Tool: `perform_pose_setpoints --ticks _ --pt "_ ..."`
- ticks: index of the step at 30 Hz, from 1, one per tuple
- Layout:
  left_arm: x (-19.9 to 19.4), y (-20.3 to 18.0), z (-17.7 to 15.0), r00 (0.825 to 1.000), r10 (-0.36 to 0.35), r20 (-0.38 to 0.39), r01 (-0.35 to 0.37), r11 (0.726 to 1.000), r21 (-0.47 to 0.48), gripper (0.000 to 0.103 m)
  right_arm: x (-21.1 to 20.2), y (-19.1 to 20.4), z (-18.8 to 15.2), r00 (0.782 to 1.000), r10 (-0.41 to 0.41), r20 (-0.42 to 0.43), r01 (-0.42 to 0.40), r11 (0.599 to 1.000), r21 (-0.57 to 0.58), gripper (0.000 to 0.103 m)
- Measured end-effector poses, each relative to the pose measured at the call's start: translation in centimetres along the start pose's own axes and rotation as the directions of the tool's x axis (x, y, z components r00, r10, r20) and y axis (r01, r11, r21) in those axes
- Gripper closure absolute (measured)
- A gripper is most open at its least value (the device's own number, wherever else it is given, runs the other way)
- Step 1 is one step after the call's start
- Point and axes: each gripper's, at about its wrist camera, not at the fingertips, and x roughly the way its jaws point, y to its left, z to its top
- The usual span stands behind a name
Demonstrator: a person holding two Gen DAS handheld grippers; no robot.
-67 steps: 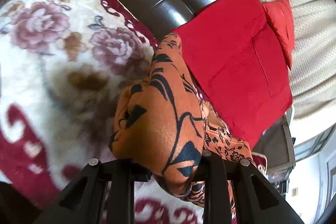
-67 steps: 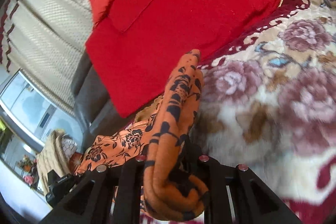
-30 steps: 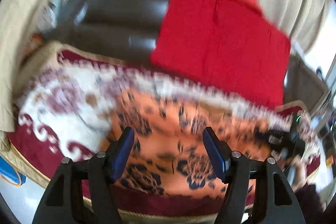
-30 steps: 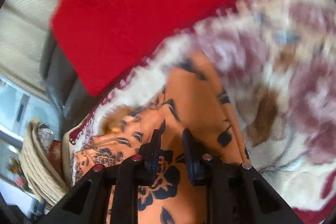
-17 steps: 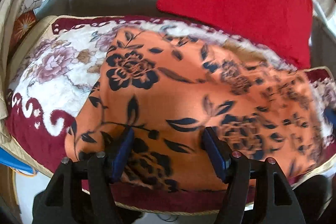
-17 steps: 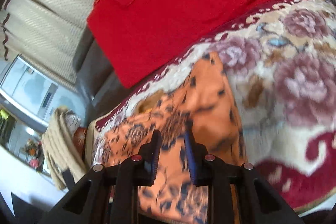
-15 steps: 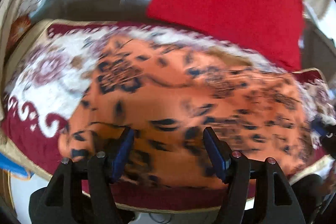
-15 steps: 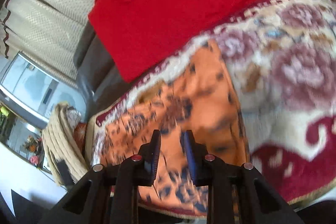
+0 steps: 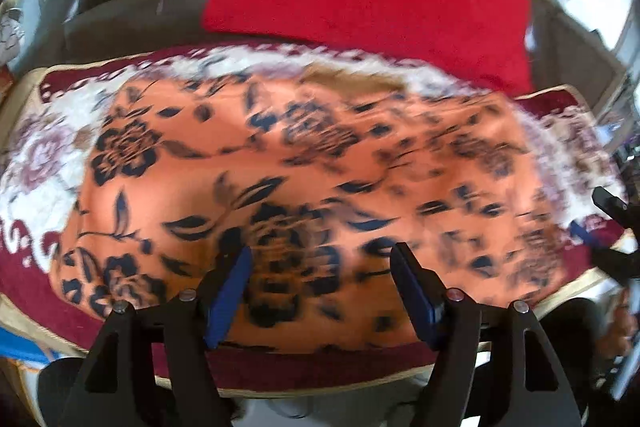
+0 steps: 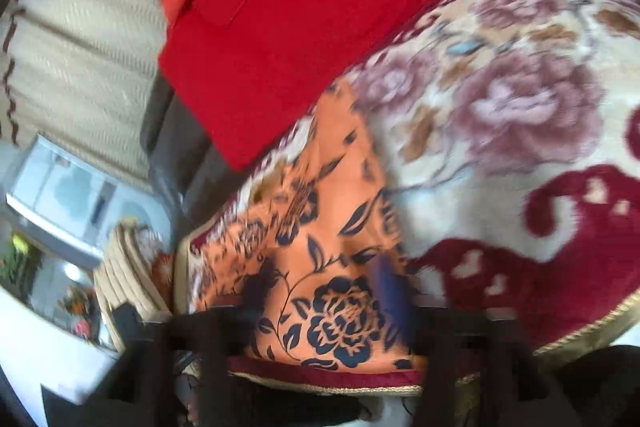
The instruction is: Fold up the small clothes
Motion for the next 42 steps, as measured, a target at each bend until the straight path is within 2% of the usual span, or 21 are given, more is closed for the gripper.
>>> perform_pose_setpoints --ticks 2,4,6,8,11,13,17,23,28,30,32,33,35,37,40,42 --pt "-0.2 -1.6 0.1 1.000 0.003 0.015 -0.004 0.999 0.033 0.029 -0.8 -0.5 0.3 0.998 0.049 0.030 -0.050 0.999 0.015 0.023" --pt "0.9 -2.6 0.5 1.000 0.027 -0.001 -0.027 0.998 0.059 0.025 -0.8 -1.0 0.4 0.998 0.049 0.032 -0.050 0.998 0.041 0.023" --pt "3.0 -3.1 0.5 0.996 0.071 -0.059 -0.067 0.995 0.073 0.021 -0.3 -1.8 0.2 0.999 0.050 0.011 -0.051 0.997 0.062 0.023" --pt "6.0 -3.7 0.3 0.985 0.120 -0.127 -0.104 0.987 0.122 0.010 0.5 -2.4 -0.1 0.999 0.038 -0.002 -0.037 0.996 0.077 0.023" --pt "7.0 -5.4 -0.5 0.975 0.207 -0.076 -0.186 0.956 0.225 0.004 2.3 -3.8 -0.5 0.998 0.010 -0.061 -0.002 0.992 0.124 0.023" --pt "7.1 -5.9 -0.3 0.969 0.229 -0.089 -0.205 0.953 0.225 0.004 2.9 -4.1 -0.7 0.996 0.008 -0.085 0.003 0.992 0.129 0.023" --pt "7.7 -5.6 0.5 0.974 0.191 -0.120 -0.165 0.966 0.201 0.002 3.4 -4.2 -0.8 0.995 -0.003 -0.096 0.014 0.993 0.114 0.023" --pt "6.7 -5.4 -0.8 0.983 0.163 -0.080 -0.142 0.965 0.221 0.001 3.9 -4.0 -1.0 0.993 -0.016 -0.118 0.027 0.996 0.089 0.023" --pt "5.5 -4.8 -0.5 0.985 0.130 -0.118 -0.103 0.972 0.213 0.001 4.2 -4.4 -1.2 0.991 -0.019 -0.130 0.033 0.994 0.101 0.024" --pt "4.2 -4.2 -0.2 0.985 0.141 -0.098 -0.121 0.975 0.186 0.001 4.2 -4.3 -1.2 0.991 -0.019 -0.130 0.031 0.995 0.095 0.023" --pt "2.6 -3.1 0.4 0.984 0.177 -0.027 -0.170 0.970 0.172 0.001 4.1 -4.2 -1.3 0.991 -0.019 -0.134 0.031 0.996 0.083 0.023" --pt "1.5 -2.3 0.7 0.976 0.215 0.020 -0.215 0.962 0.166 0.001 4.0 -4.2 -1.4 0.990 -0.021 -0.137 0.032 0.996 0.082 0.023" --pt "0.4 -0.3 1.1 0.957 0.283 0.063 -0.289 0.946 0.143 0.001 3.8 -4.4 -1.6 0.990 -0.021 -0.139 0.033 0.996 0.085 0.023" --pt "0.5 2.9 1.4 0.936 0.350 0.043 -0.352 0.930 0.102 0.001 3.4 -4.7 -1.7 0.991 -0.017 -0.133 0.030 0.995 0.097 0.023" --pt "2.9 7.4 1.0 0.905 0.420 -0.064 -0.418 0.907 0.043 0.000 3.2 -5.3 -1.5 0.993 -0.009 -0.117 0.024 0.992 0.127 0.023" --pt "4.1 9.7 0.4 0.942 0.322 -0.094 -0.326 0.945 -0.034 0.000 3.6 -5.5 -1.5 0.992 -0.009 -0.126 0.027 0.990 0.139 0.024"
